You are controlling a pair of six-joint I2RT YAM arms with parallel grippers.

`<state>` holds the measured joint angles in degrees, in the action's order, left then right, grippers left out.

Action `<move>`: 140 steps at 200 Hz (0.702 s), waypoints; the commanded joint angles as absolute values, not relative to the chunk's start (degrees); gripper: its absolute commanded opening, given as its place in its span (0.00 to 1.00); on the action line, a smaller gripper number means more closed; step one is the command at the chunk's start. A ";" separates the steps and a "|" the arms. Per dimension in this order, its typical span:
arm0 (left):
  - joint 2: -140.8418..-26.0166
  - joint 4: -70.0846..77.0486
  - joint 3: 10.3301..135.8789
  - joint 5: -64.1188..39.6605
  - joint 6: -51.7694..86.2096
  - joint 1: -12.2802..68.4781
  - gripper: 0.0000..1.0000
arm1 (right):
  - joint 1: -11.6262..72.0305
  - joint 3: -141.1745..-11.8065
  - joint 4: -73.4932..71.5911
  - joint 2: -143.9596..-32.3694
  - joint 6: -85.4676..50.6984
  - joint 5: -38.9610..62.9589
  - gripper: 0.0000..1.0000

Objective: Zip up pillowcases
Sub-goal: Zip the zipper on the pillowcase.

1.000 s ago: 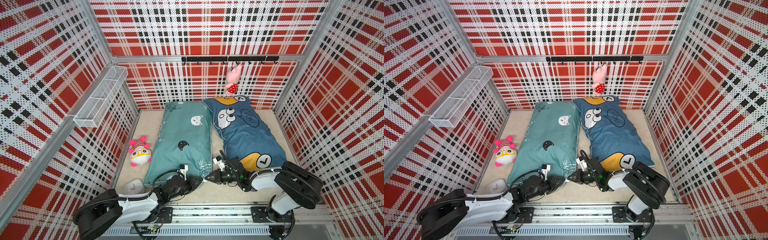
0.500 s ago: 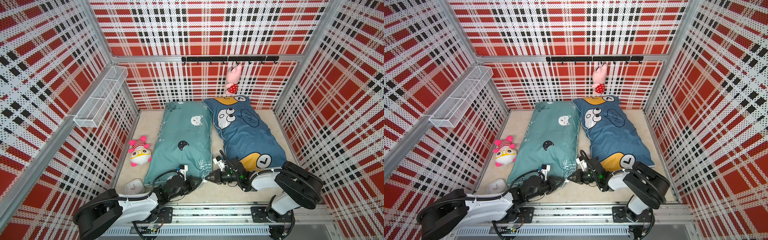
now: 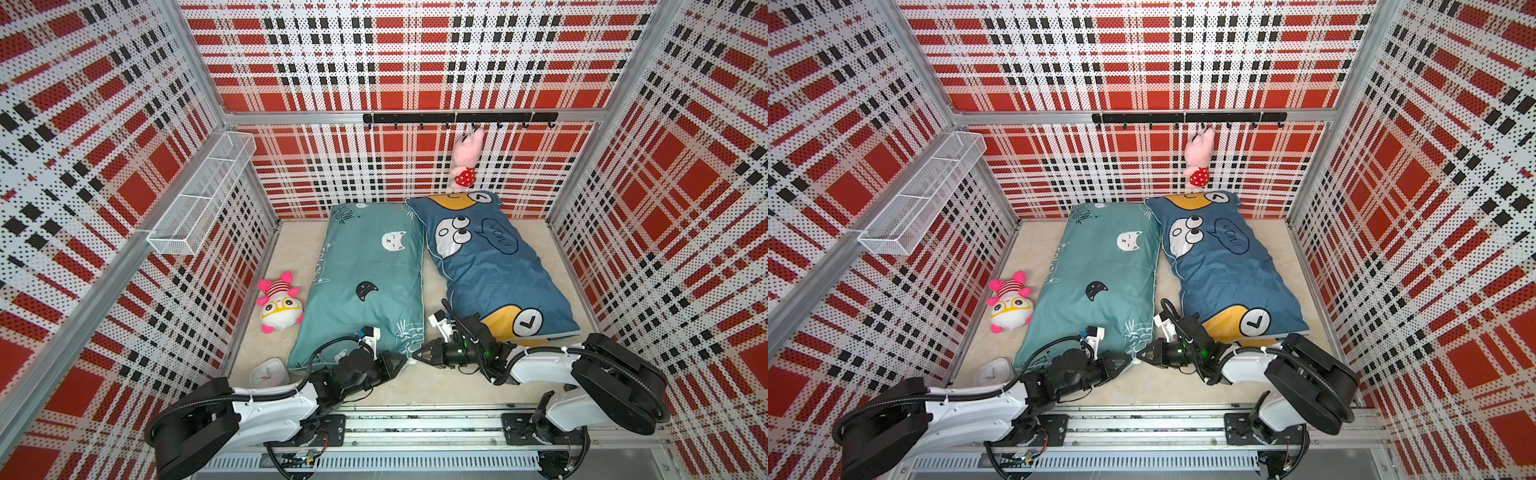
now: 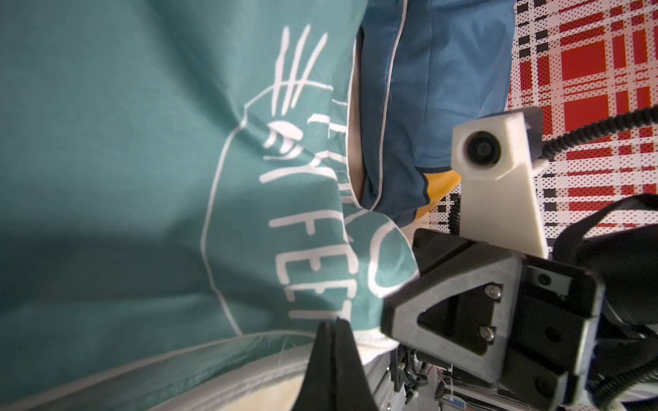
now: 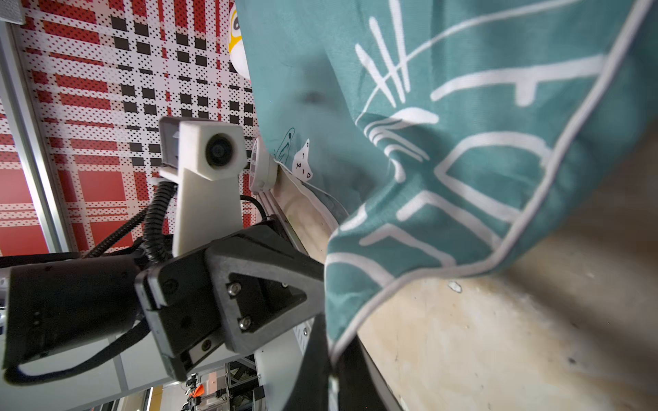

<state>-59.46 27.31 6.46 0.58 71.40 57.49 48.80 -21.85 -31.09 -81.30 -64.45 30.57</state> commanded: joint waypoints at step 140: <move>-55.95 4.69 11.83 8.64 66.18 53.27 0.00 | 48.92 -32.87 1.14 -73.31 -46.61 17.56 0.00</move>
